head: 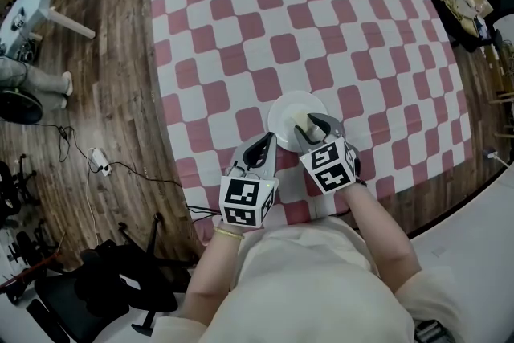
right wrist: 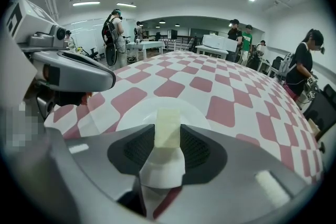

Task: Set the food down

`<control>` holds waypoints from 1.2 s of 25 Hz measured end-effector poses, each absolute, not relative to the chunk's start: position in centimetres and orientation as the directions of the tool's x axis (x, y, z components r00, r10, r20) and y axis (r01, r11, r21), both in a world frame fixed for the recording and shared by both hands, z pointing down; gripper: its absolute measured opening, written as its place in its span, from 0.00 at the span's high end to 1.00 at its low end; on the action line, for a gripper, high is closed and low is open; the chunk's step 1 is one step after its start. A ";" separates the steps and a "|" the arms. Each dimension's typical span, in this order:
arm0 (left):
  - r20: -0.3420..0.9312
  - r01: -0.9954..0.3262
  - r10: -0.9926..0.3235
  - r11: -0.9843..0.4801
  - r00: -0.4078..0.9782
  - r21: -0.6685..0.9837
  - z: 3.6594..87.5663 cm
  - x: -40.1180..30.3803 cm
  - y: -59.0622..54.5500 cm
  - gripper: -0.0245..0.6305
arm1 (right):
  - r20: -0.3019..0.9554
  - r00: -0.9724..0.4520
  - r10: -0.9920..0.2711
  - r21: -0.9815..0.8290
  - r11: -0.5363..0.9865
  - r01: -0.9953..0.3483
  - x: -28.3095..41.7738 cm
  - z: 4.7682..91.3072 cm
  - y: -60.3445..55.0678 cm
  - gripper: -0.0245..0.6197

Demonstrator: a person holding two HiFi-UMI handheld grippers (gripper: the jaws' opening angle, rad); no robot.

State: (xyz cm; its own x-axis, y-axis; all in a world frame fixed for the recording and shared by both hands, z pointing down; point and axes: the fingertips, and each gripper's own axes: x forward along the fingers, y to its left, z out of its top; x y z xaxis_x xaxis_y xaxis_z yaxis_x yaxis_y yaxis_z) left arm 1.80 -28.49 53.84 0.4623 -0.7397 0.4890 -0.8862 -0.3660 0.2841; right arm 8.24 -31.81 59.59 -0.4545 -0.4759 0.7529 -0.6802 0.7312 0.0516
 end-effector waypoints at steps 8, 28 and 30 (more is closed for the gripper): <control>0.486 -0.885 -0.739 -0.372 0.465 0.281 53.7 1.8 -28.2 0.96 | 0.742 -0.450 -0.496 0.061 0.720 -0.691 8.1 59.4 -31.9 0.71; 0.443 -0.871 -0.750 -0.412 0.490 0.266 51.1 0.6 -24.3 0.96 | 0.613 -0.478 -0.629 0.035 0.626 -0.779 7.0 53.0 -27.6 0.75; 0.438 -0.870 -0.752 -0.417 0.493 0.263 50.7 0.3 -23.6 0.96 | 0.601 -0.474 -0.644 0.036 0.614 -0.788 6.8 52.4 -26.8 0.76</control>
